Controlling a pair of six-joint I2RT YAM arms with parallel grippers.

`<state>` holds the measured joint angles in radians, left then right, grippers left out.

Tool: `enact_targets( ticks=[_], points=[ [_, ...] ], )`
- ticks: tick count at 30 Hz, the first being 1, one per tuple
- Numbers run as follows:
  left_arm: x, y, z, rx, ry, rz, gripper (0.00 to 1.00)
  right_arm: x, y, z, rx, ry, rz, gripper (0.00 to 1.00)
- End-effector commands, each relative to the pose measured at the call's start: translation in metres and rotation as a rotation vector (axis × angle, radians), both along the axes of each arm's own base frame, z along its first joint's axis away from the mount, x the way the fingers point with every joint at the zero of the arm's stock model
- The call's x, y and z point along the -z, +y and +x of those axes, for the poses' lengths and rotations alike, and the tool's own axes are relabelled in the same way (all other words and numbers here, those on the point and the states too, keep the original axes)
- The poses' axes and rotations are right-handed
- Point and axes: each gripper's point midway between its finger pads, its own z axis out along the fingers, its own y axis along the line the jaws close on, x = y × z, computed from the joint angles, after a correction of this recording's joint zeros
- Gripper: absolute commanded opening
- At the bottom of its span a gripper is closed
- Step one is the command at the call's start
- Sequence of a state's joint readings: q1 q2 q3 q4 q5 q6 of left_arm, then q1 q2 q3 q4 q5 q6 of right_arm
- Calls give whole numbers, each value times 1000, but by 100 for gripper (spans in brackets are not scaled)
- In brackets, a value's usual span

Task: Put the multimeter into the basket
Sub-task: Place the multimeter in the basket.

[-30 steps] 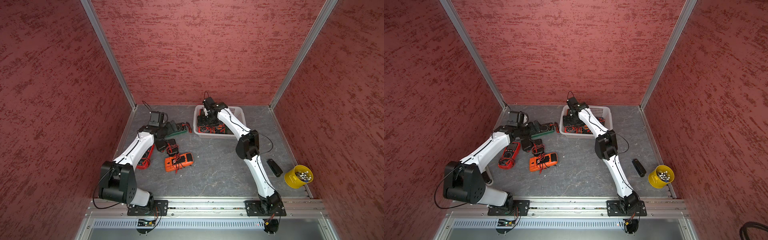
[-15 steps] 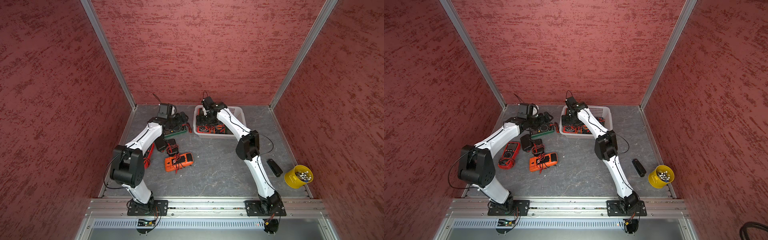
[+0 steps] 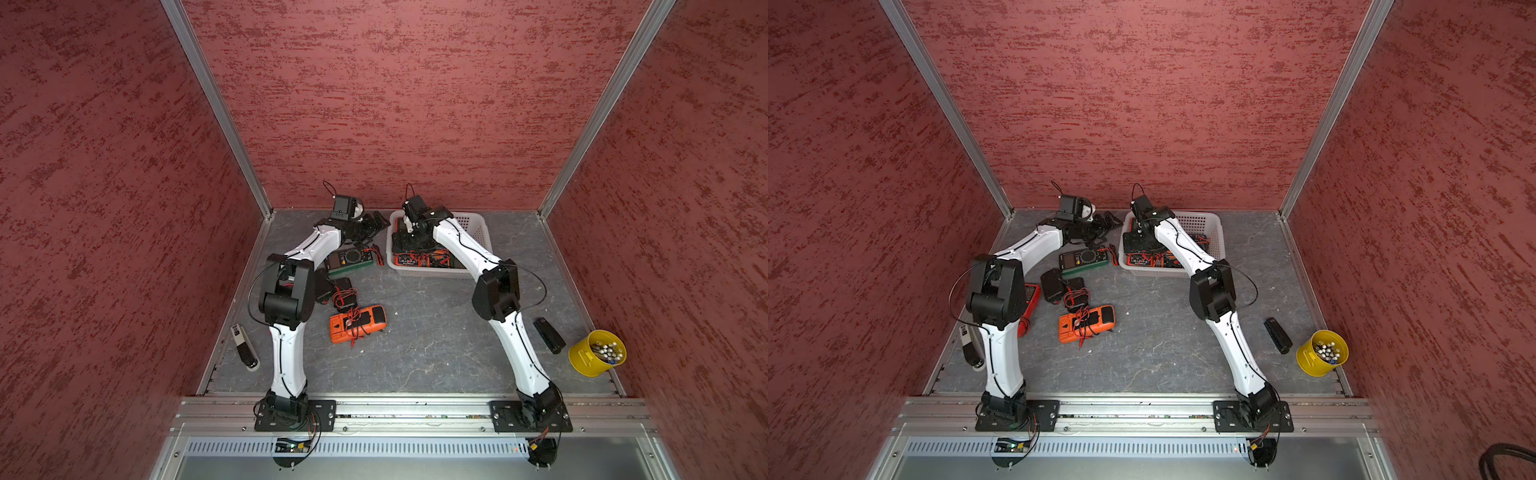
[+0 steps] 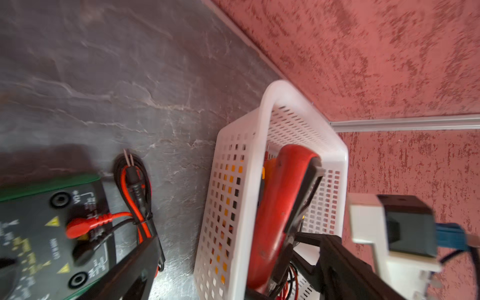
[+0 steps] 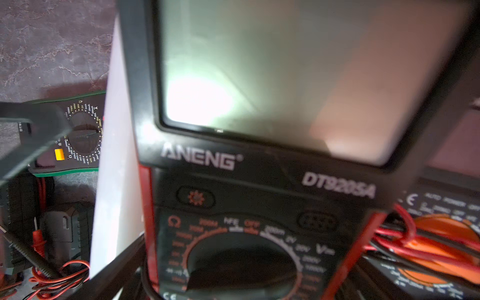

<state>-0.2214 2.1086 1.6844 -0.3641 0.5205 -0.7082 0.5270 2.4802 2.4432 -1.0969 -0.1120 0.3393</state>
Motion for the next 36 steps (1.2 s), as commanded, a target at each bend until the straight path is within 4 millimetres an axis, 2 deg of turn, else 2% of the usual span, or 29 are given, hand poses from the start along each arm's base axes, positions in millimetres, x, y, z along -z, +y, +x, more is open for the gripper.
enact_targets(
  ticks=[1,10,17,23,30,36],
  points=[
    [-10,-15,-5,93,0,-63,99,-42,14,2,-27,-75,94,99],
    [3,-36,-17,221,27,-93,100,-41,18,4,-25,-64,132,99],
    [27,-40,-18,242,114,-82,100,-40,20,4,-26,-61,140,99],
    [39,-45,-20,263,155,-60,100,-41,20,4,-26,-60,143,99],
    [55,-52,-22,296,210,-37,91,-41,19,5,-15,-60,145,99],
    [66,-49,-25,287,256,-20,73,-46,18,9,17,-61,173,99]
  ],
)
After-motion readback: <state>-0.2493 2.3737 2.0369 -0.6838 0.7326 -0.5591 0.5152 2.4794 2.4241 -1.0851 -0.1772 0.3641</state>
